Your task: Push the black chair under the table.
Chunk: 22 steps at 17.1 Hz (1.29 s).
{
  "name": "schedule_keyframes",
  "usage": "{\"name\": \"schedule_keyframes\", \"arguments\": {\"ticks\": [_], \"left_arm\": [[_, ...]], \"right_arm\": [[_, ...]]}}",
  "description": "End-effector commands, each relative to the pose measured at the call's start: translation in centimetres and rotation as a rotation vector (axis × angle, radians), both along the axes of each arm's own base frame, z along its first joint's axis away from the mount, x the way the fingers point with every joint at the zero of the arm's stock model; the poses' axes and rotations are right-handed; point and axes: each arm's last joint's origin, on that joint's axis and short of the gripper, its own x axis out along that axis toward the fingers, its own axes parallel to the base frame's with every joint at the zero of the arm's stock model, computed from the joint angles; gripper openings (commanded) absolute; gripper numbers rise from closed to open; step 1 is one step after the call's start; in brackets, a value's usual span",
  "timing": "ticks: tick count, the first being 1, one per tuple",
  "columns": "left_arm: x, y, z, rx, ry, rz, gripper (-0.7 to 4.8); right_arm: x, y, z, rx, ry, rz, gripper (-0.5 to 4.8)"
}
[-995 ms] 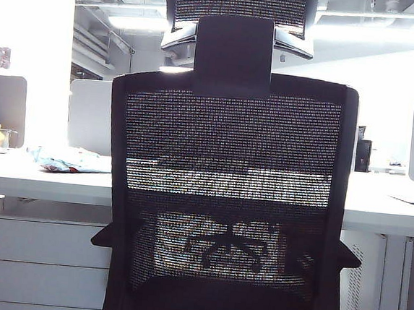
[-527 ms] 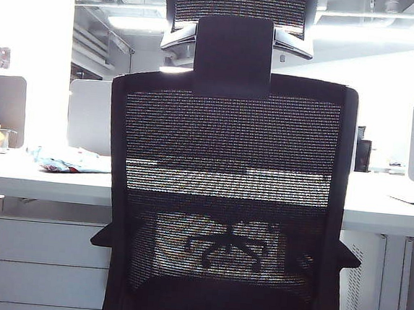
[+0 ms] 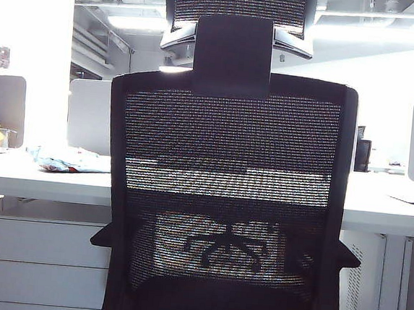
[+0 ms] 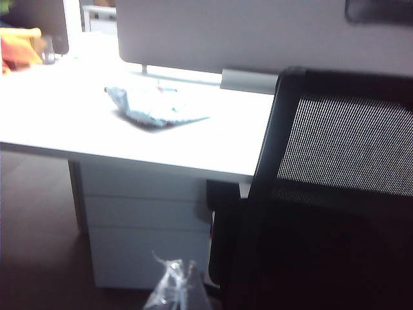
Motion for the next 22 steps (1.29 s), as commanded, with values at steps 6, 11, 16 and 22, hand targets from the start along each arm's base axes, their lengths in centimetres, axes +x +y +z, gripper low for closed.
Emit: {"name": "schedule_keyframes", "arguments": {"ticks": [6,11,16,22], "left_arm": [[1.0,0.0,-3.4,-0.004,0.031,-0.010,-0.05],[1.4,0.0,-5.3,-0.005,0.066,-0.008,-0.05],[1.6,0.0,-5.6,-0.004,0.047,-0.005,-0.05],[1.6,0.0,-5.3,0.023,0.014,-0.008,-0.05]], "right_arm": [[-0.1,0.0,0.2,-0.002,-0.016,0.000,0.00],[-0.1,0.0,0.2,-0.001,-0.016,-0.001,0.00],[-0.1,0.0,0.2,-0.001,-0.016,-0.001,0.00],[-0.1,0.0,0.2,-0.002,-0.016,-0.001,0.00]]}}
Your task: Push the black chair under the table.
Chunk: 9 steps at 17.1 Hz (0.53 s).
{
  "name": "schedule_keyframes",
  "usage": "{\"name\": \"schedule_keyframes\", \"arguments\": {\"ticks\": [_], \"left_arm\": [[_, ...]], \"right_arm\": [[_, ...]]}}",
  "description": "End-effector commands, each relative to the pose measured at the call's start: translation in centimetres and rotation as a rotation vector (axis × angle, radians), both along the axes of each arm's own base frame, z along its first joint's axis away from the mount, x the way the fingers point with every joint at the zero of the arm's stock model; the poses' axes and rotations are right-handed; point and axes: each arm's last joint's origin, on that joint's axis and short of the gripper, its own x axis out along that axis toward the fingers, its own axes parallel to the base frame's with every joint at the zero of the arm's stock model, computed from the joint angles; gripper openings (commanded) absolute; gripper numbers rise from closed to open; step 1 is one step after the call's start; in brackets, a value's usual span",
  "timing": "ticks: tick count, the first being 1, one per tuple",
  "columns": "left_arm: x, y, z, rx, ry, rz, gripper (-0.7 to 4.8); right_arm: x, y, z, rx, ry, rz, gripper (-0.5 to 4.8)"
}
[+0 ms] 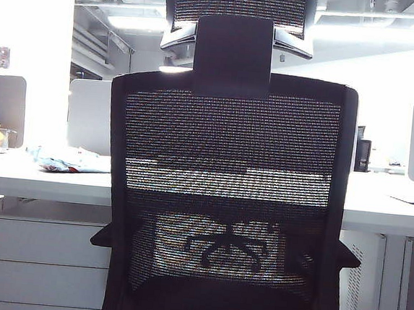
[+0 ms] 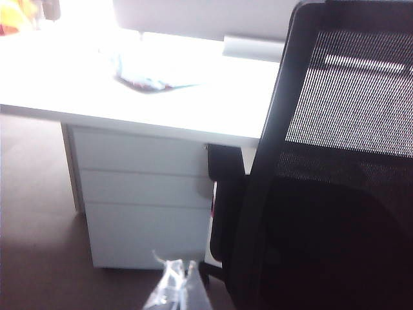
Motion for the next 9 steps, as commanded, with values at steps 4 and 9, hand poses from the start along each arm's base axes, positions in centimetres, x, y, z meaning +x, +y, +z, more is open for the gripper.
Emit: {"name": "schedule_keyframes", "arguments": {"ticks": [4,9], "left_arm": [[0.01,0.00,0.17,0.020,-0.019,-0.004,-0.05],[0.01,0.00,0.15,0.029,-0.017,-0.003,-0.05]], "right_arm": [[-0.08,-0.01,0.24,-0.002,-0.016,-0.001,0.00],[-0.08,-0.01,0.24,-0.001,-0.016,-0.001,0.00]]}}
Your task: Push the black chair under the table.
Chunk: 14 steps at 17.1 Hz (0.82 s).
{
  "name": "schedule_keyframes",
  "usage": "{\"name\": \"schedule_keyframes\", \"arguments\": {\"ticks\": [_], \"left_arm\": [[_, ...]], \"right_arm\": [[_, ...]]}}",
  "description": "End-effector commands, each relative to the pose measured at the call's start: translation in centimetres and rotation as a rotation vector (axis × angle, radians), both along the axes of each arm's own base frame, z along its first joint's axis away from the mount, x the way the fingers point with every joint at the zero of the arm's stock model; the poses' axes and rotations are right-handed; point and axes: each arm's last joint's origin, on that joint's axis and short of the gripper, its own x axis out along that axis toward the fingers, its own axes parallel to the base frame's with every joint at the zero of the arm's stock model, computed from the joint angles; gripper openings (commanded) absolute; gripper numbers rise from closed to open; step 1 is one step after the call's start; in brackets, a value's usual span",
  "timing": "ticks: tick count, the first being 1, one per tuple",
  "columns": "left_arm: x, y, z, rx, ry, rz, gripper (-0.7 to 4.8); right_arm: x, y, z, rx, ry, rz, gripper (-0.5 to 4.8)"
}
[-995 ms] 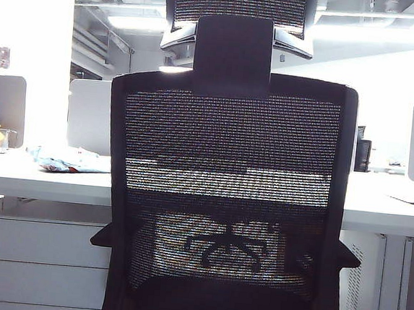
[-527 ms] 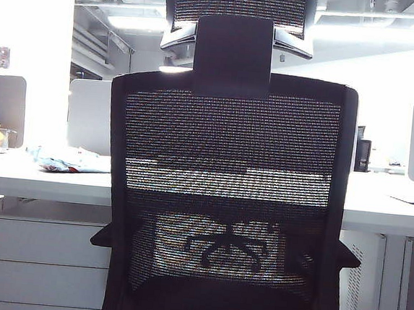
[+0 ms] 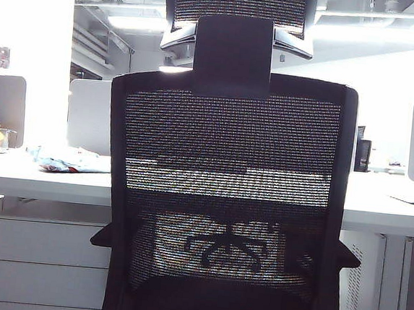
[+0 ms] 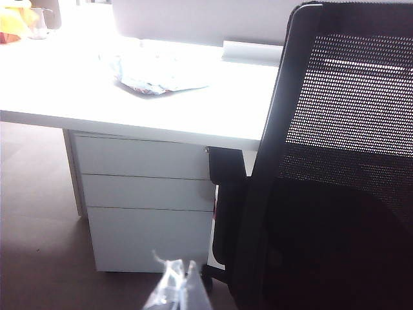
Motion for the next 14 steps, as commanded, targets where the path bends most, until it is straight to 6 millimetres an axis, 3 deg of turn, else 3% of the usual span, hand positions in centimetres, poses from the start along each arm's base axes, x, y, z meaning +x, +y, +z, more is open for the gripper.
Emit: {"name": "schedule_keyframes", "arguments": {"ticks": [1,14], "left_arm": [[0.01,0.00,0.11,0.016,-0.012,-0.003,-0.05],[0.01,0.00,0.10,0.025,-0.012,-0.003,-0.05]], "right_arm": [[-0.08,0.00,0.24,-0.001,-0.016,-0.001,0.00],[-0.08,0.00,0.24,-0.002,-0.016,-0.001,0.00]]}}
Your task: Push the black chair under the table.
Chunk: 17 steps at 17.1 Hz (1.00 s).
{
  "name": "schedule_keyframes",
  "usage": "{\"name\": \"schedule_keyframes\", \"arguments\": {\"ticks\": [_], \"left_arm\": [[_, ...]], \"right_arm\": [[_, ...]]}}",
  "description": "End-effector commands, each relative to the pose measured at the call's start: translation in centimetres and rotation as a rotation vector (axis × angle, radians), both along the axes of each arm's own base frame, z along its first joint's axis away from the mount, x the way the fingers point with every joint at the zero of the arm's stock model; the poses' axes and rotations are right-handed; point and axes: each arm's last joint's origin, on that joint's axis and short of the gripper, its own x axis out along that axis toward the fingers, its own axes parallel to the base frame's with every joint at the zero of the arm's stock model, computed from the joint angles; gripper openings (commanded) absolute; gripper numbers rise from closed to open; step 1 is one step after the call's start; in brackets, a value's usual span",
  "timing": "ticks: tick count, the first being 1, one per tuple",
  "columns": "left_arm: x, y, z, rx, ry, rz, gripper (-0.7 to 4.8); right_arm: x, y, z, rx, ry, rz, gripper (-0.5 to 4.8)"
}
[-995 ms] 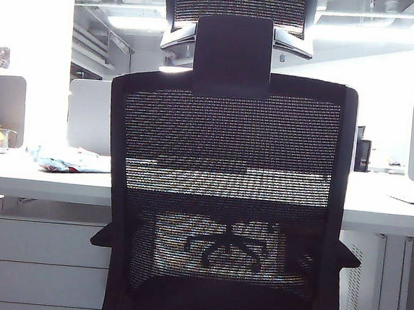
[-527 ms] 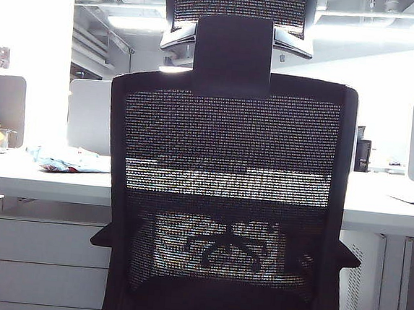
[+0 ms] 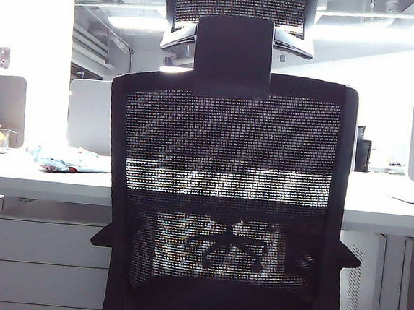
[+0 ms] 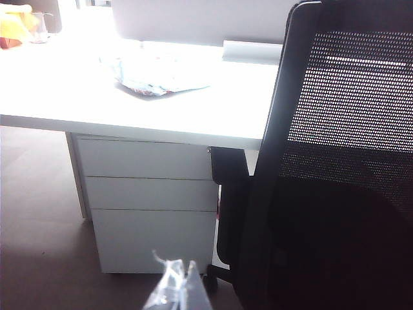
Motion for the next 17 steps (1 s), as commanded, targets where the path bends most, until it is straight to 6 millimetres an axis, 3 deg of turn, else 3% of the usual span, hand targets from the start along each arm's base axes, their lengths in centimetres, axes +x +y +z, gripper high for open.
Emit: {"name": "schedule_keyframes", "arguments": {"ticks": [1,8,10,14,17], "left_arm": [[0.0,0.0,0.1,0.004,-0.011,-0.003,-0.05],[0.0,0.0,0.1,0.004,-0.011,-0.003,-0.05],[0.0,0.0,0.1,0.004,-0.011,-0.003,-0.05],[0.0,0.0,0.1,0.004,-0.011,-0.002,-0.05],[0.0,0.0,0.1,0.004,-0.011,-0.002,-0.05]], "right_arm": [[-0.1,0.0,0.2,-0.002,-0.016,-0.001,0.00],[-0.1,0.0,0.2,-0.002,-0.017,0.000,0.00],[-0.1,0.0,0.0,-0.074,-0.003,-0.006,0.00],[-0.2,-0.6,-1.9,-0.165,0.143,-0.099,0.00],[1.1,-1.2,-4.5,-0.189,0.197,-0.172,0.00]]}}
